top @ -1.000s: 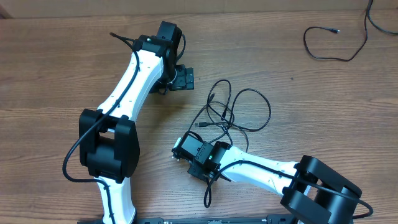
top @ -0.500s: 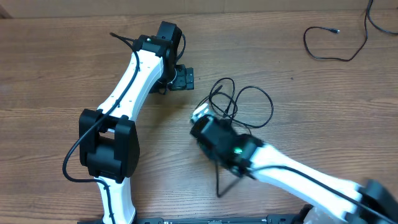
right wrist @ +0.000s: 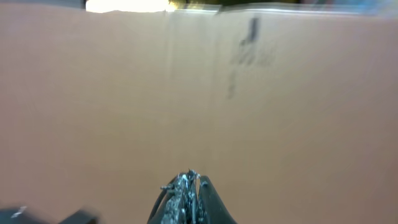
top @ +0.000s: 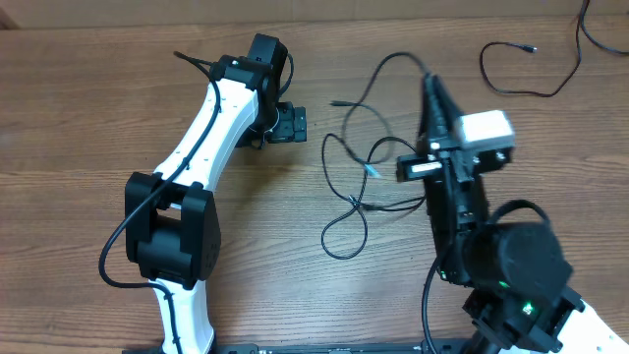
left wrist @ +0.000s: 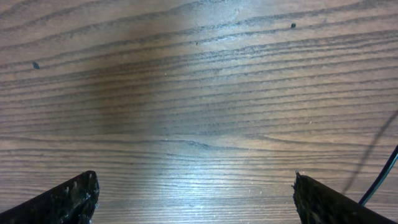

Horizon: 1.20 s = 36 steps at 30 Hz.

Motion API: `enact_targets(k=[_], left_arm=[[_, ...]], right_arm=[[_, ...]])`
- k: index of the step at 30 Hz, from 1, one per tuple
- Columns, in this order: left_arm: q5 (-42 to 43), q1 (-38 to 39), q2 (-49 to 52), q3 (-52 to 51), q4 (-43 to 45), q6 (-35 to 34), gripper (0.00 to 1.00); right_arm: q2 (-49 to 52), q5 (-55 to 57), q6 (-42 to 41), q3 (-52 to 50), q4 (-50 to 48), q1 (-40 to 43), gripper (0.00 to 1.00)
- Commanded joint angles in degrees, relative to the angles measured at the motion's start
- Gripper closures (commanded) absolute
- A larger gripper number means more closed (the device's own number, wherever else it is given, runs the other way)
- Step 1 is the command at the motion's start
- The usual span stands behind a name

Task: Untangle cables

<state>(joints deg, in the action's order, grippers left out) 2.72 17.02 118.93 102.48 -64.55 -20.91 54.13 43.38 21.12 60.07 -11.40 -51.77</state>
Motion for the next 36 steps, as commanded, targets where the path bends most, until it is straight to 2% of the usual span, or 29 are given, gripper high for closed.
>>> enact_targets(k=[1, 15, 18, 20, 22, 24, 26, 27, 28, 29, 31, 34, 36], left_arm=[[-0.4, -0.1, -0.2, 0.8, 0.1, -0.5, 0.0], [-0.4, -0.1, -0.2, 0.8, 0.1, -0.5, 0.0], [-0.4, -0.1, -0.2, 0.8, 0.1, -0.5, 0.0], [-0.4, -0.1, -0.2, 0.8, 0.1, -0.5, 0.0], [-0.4, -0.1, -0.2, 0.8, 0.1, -0.5, 0.0], [-0.4, -0.1, -0.2, 0.8, 0.1, -0.5, 0.0], [-0.4, -0.1, -0.2, 0.8, 0.1, -0.5, 0.0], [-0.4, -0.1, -0.2, 0.8, 0.1, -0.5, 0.0], [-0.4, -0.1, -0.2, 0.8, 0.1, -0.5, 0.0], [-0.4, -0.1, -0.2, 0.8, 0.1, -0.5, 0.0], [-0.4, -0.1, -0.2, 0.8, 0.1, -0.5, 0.0], [-0.4, -0.1, -0.2, 0.8, 0.1, -0.5, 0.0], [-0.4, -0.1, -0.2, 0.8, 0.1, -0.5, 0.0]], right_arm=[[0.0, 3.8, 11.4, 0.5, -3.9, 0.1, 0.96], [1.5, 6.0, 11.6, 0.5, -1.3, 0.2, 0.96], [2.2, 10.0, 11.5, 0.5, 0.5, 0.2, 0.96], [3.5, 16.4, 6.5, 0.5, 6.7, 0.2, 0.96], [5.0, 20.8, -4.1, 0.5, 18.1, 1.1, 0.96], [6.3, 20.7, -18.2, 0.5, 31.3, 2.4, 0.93], [7.3, 13.6, -35.2, 0.5, 45.3, 5.3, 0.83], [7.8, 6.6, -41.0, 0.5, 50.4, 8.1, 0.74], [8.2, 1.8, -43.2, 0.3, 52.3, 10.3, 0.64], [8.7, -4.1, -43.6, 0.3, 53.5, 13.3, 0.47], [9.9, -11.1, -43.5, 0.3, 54.9, 19.0, 0.23], [13.1, -21.8, -35.8, 0.3, 55.4, 27.2, 0.03], [15.4, -27.1, -32.7, 0.3, 55.5, 31.7, 0.0]])
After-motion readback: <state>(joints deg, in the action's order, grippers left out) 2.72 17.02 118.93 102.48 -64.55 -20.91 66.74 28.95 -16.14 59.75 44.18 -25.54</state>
